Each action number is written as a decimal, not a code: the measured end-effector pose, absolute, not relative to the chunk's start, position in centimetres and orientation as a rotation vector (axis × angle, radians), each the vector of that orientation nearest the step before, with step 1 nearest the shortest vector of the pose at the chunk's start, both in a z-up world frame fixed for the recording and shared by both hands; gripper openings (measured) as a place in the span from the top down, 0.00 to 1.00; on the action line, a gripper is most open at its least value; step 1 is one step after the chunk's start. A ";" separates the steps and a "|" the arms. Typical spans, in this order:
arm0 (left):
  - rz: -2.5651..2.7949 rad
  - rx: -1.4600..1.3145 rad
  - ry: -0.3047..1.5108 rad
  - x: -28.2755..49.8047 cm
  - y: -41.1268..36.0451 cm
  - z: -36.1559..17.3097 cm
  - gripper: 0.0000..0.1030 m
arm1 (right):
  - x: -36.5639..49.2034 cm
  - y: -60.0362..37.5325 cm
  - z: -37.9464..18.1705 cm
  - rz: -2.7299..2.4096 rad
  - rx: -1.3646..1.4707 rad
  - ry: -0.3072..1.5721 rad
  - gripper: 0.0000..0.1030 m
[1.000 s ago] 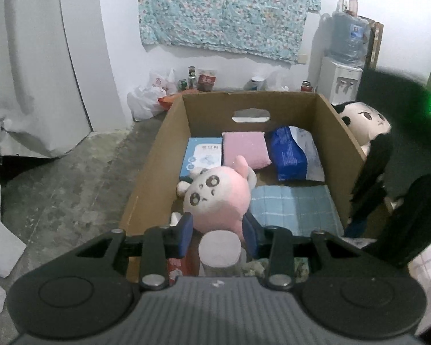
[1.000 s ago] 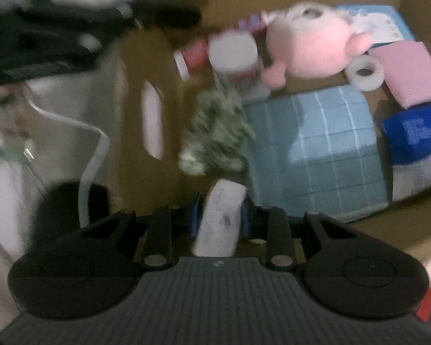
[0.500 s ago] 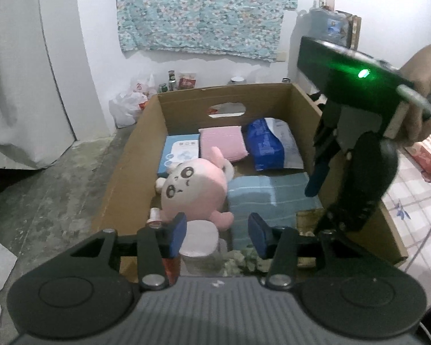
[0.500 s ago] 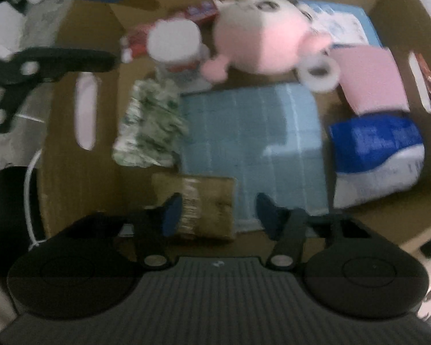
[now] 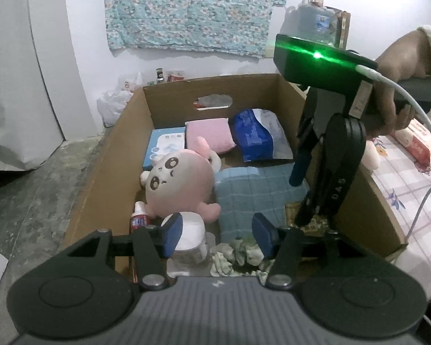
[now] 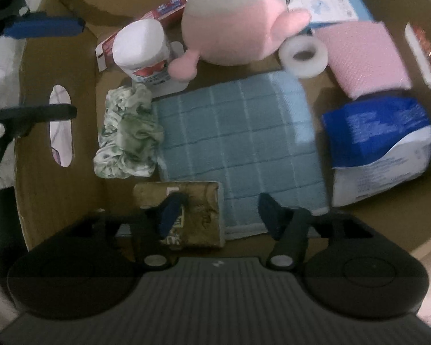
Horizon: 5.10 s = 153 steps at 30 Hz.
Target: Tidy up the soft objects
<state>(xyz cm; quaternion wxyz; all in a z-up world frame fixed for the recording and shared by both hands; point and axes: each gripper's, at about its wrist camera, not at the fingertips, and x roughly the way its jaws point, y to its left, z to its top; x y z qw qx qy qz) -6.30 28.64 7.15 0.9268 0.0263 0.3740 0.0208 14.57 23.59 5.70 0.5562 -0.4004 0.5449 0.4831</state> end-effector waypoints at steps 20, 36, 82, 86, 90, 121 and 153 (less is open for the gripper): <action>-0.006 0.041 0.814 -4.9 27.5 6.0 0.47 | 12.4 22.2 3.7 1.404 -0.791 1.356 0.54; -0.035 0.043 0.903 -2.3 26.2 7.9 0.53 | 14.0 13.1 13.4 1.342 -0.404 0.975 0.29; 0.403 -0.100 0.518 -7.8 19.6 9.0 0.32 | 2.5 0.1 11.1 1.029 0.125 0.415 0.35; 0.463 -0.193 0.461 -8.1 19.3 8.6 0.26 | 3.3 0.3 11.4 0.966 0.141 0.466 0.35; 0.506 -0.112 0.430 -9.0 19.1 7.4 0.13 | 2.7 0.1 10.8 0.882 0.091 0.435 0.35; 0.558 -0.039 0.382 -11.2 16.3 6.1 0.06 | -1.0 0.1 6.8 0.748 -0.033 0.285 0.35; 0.526 0.046 0.335 -11.7 15.3 5.7 0.00 | -0.8 0.1 5.8 0.709 -0.009 0.291 0.35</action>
